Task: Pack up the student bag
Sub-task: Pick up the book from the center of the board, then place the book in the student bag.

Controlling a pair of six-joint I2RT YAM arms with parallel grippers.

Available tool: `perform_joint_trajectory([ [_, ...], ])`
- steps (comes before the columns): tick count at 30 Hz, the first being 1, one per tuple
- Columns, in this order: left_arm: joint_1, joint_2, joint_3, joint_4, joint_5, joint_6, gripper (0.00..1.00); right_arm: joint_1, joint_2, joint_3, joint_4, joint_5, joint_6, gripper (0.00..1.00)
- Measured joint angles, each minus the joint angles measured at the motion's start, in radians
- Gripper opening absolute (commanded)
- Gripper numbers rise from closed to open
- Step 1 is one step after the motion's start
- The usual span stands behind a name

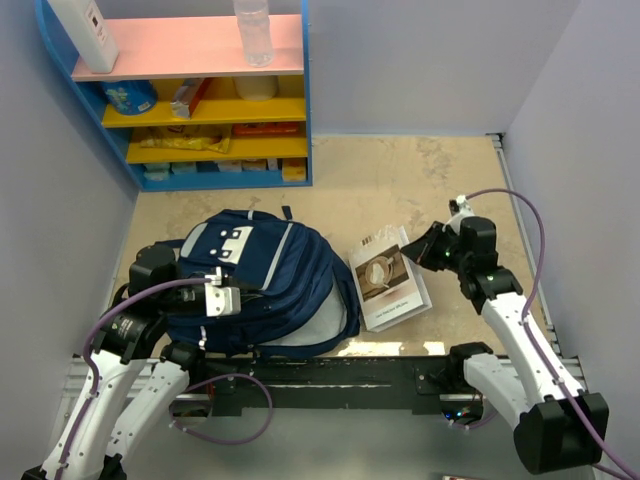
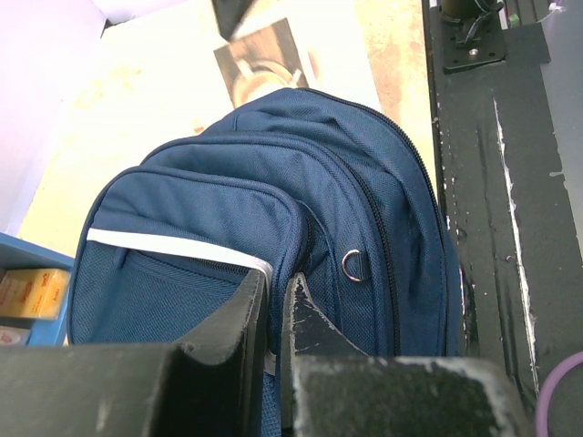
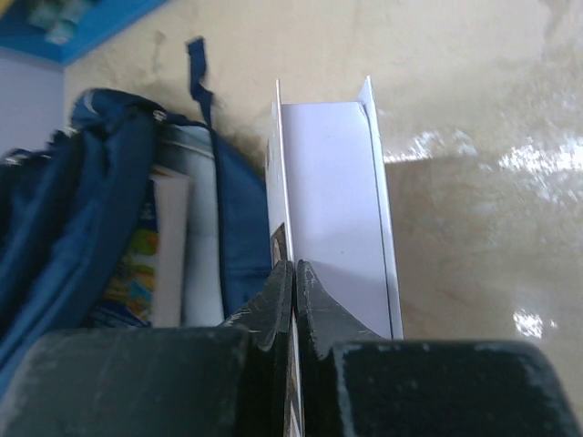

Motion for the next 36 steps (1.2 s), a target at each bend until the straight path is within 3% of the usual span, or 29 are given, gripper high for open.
perform_joint_trajectory([
  [7,0.0,-0.005,0.002,0.0,-0.006,0.0,0.0,0.002,0.06,0.182,-0.039,-0.041,0.084,0.0],
  [12,0.0,-0.01,0.002,0.0,-0.012,0.0,0.0,0.002,0.061,0.201,-0.039,-0.105,0.193,0.0],
  [19,0.0,-0.035,0.002,0.042,-0.044,-0.043,0.0,0.006,-0.027,0.023,0.103,-0.222,0.422,0.0],
  [28,0.0,-0.031,0.002,0.109,-0.069,-0.106,0.0,0.05,-0.026,-0.031,0.193,-0.267,0.541,0.0],
  [36,0.0,-0.019,0.002,0.125,-0.069,-0.122,0.0,0.205,0.056,-0.054,0.354,-0.255,0.646,0.0],
])
